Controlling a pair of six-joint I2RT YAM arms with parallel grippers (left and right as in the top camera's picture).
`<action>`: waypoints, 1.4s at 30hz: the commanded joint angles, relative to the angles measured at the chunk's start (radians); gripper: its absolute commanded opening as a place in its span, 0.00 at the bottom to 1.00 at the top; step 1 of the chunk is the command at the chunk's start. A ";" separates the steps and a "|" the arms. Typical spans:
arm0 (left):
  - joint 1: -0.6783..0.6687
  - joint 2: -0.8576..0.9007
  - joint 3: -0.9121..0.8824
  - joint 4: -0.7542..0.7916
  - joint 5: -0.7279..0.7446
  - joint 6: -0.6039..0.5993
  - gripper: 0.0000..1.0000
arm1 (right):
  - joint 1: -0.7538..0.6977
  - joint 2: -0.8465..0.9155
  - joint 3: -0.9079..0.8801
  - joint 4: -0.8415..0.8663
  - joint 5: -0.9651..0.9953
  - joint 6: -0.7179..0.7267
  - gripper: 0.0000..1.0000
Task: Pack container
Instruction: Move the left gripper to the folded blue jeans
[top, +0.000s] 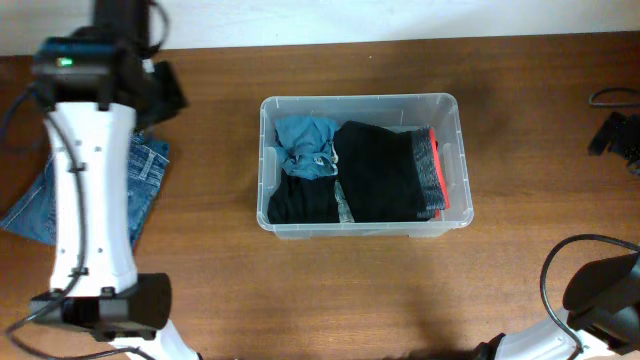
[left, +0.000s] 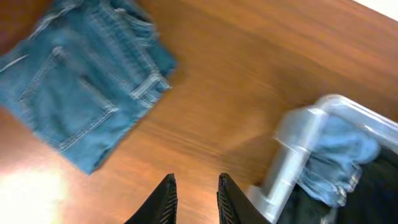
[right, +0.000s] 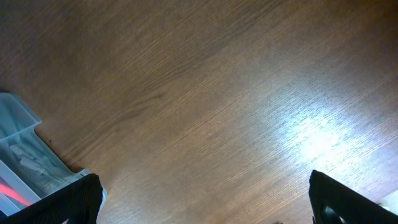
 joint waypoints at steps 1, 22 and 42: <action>0.154 -0.019 -0.020 -0.021 0.094 0.036 0.22 | -0.001 -0.011 0.017 0.000 0.009 0.008 0.98; 0.683 -0.031 -0.446 0.182 0.481 0.197 0.34 | -0.001 -0.011 0.017 0.000 0.009 0.008 0.98; 0.890 -0.082 -1.021 0.618 0.604 0.179 0.48 | -0.001 -0.011 0.017 0.000 0.009 0.008 0.98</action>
